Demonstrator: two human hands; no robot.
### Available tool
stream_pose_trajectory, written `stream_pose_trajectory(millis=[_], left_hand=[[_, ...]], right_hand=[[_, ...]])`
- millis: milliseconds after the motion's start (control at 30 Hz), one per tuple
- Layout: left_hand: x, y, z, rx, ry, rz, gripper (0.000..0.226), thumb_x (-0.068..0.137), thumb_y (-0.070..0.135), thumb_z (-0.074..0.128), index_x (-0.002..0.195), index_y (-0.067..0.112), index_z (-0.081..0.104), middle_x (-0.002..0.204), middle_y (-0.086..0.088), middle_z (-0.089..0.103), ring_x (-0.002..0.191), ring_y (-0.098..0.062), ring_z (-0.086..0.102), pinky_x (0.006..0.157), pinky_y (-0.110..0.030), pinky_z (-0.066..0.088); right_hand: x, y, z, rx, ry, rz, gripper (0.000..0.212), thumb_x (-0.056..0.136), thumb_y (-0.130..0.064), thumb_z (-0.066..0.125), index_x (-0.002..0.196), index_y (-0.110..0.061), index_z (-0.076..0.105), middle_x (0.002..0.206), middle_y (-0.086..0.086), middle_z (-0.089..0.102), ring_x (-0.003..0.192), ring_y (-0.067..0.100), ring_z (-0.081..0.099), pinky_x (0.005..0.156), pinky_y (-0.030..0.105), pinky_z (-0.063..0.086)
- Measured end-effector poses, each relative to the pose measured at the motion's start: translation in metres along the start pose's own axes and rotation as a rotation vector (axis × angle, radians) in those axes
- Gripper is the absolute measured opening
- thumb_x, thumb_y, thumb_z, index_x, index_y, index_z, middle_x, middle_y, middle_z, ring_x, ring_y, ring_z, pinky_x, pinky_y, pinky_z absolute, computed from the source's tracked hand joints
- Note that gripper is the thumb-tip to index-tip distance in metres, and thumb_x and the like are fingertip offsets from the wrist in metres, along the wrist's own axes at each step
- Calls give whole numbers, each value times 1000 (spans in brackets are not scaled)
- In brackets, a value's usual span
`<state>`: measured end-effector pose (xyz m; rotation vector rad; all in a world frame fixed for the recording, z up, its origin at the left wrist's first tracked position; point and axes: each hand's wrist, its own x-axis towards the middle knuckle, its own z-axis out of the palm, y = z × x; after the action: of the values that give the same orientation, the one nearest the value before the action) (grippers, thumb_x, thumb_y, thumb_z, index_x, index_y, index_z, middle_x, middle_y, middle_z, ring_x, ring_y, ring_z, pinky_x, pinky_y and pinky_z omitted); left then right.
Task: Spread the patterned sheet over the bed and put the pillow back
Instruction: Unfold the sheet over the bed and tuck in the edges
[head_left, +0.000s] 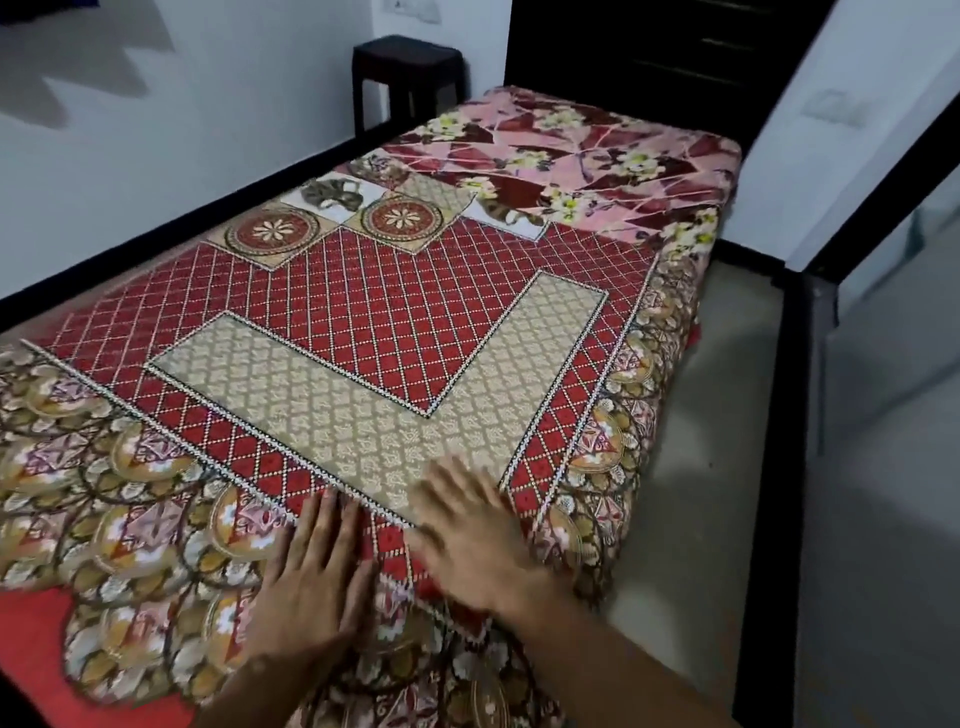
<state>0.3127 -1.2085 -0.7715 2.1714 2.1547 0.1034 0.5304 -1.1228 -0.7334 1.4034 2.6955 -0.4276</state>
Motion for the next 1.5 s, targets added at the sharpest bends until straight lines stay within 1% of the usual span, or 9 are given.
stream_pose_trajectory(millis=[200,300,433,633,733,1033,1133,1267,1500], left_hand=[[-1,-5,6,33,71,-6,69,99,53,18,151,16,42,158,-10,38,144,-29,37,111,-53,31],[20,1,-2,50,84,-7,64,99,55,14,153,24,28,153,-11,45,142,-27,37,106,-52,36],[65,23,-3,-7,109,-27,66,98,56,19,149,18,39,153,-11,44,152,-18,19,109,-44,30],[193,88,12,-68,137,-32,79,98,61,16,139,7,56,150,-15,47,141,-29,38,106,-49,34],[261,125,18,-66,155,-12,82,97,64,14,142,9,55,152,-12,45,146,-25,30,112,-47,27],[379,191,23,-75,31,-3,78,96,71,14,160,29,3,167,0,-4,154,-18,-9,122,-44,-4],[390,196,25,-25,12,30,77,97,68,22,161,26,11,168,-4,8,155,-23,3,120,-48,8],[389,197,29,18,13,42,78,94,68,30,158,23,26,165,-5,22,152,-26,18,117,-53,20],[354,184,41,49,148,92,77,84,67,47,147,23,50,155,-7,43,147,-25,30,108,-51,34]], right_hand=[[15,61,-12,-34,40,252,60,103,-59,-4,158,-37,-13,163,-9,-27,150,19,-30,124,48,-12],[24,114,-28,-69,57,447,62,100,-61,-6,155,-37,-19,163,-5,-28,149,23,-29,123,50,-14],[53,190,-58,-65,77,672,67,99,-61,-5,157,-29,-17,162,2,-30,149,27,-30,121,57,-13],[141,237,-87,-149,3,45,64,104,-61,4,160,-32,-9,166,2,-19,151,29,-26,121,56,-14],[170,298,-97,-68,-13,33,66,102,-66,6,160,-36,-6,167,-5,-18,152,20,-23,122,48,-16],[151,547,-144,-61,150,882,78,95,-70,-2,162,-31,4,170,3,-5,155,31,-6,122,60,-3],[170,534,-156,-131,203,603,77,96,-67,-5,161,-28,1,169,5,-12,154,28,-18,122,54,-12],[210,473,-149,-105,-81,103,77,91,-76,-9,158,-38,-12,164,-10,-26,149,15,-31,123,50,-14],[184,525,-152,10,34,768,81,90,-80,3,160,-39,-6,168,-5,-17,154,25,-16,119,60,-7]])
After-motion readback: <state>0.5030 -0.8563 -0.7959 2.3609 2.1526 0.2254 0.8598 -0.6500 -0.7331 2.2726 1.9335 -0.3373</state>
